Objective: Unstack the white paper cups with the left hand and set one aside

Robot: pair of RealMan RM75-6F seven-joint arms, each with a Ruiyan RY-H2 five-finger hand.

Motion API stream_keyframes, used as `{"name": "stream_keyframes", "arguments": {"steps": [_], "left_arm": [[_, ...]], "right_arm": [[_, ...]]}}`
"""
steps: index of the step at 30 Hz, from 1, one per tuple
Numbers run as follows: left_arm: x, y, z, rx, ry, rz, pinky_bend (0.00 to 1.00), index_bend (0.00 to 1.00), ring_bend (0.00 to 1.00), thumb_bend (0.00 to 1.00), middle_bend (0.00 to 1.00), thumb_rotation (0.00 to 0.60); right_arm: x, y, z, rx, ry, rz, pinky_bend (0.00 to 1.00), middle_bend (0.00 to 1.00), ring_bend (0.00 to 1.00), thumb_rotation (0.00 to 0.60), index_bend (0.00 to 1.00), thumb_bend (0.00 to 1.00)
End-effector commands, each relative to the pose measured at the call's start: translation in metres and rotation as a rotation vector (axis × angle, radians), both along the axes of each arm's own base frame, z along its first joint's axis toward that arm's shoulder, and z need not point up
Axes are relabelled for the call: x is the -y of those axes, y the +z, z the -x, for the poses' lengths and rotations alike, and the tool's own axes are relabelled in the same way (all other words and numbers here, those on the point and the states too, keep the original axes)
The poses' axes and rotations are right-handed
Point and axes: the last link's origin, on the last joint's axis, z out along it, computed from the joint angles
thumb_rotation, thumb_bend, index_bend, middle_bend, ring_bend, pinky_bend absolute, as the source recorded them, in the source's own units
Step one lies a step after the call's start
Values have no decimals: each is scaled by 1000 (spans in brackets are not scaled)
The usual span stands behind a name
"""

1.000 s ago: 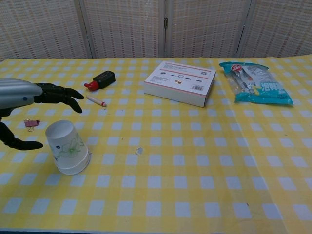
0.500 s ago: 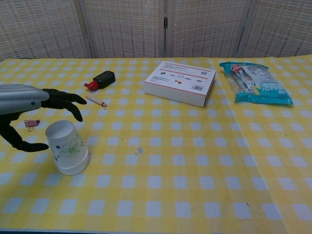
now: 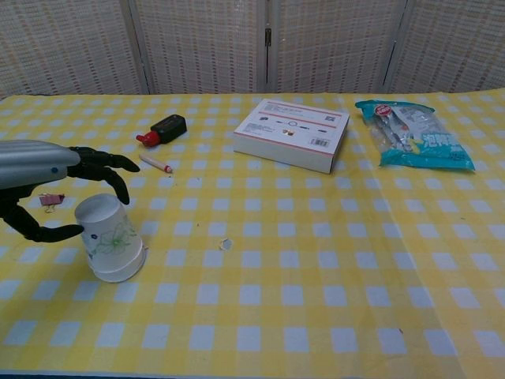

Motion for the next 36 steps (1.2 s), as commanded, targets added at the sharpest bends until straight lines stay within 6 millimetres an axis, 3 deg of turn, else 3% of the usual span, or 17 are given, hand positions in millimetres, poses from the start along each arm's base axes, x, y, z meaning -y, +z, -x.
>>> {"name": "stream_keyframes", "arguments": {"steps": [1, 23, 29, 36], "left_arm": [[0, 0, 0, 1, -1, 0, 0, 325, 73, 495, 93, 600], [9, 30, -7, 56, -59, -125, 0, 355, 97, 494, 124, 600], [16, 62, -8, 98, -54, -225, 0, 355, 97, 495, 127, 600], [21, 81, 6, 87, -10, -290, 0, 356, 97, 495, 129, 600]], "right_arm": [[0, 0, 0, 0, 0, -1, 0, 0, 0, 600, 0, 303], [0, 1, -2, 0, 4, 1, 0, 0, 0, 600, 0, 303], [0, 3, -2, 3, 6, 6, 0, 0, 0, 600, 0, 303], [0, 2, -3, 4, 11, 5, 0, 0, 0, 600, 0, 303]]}}
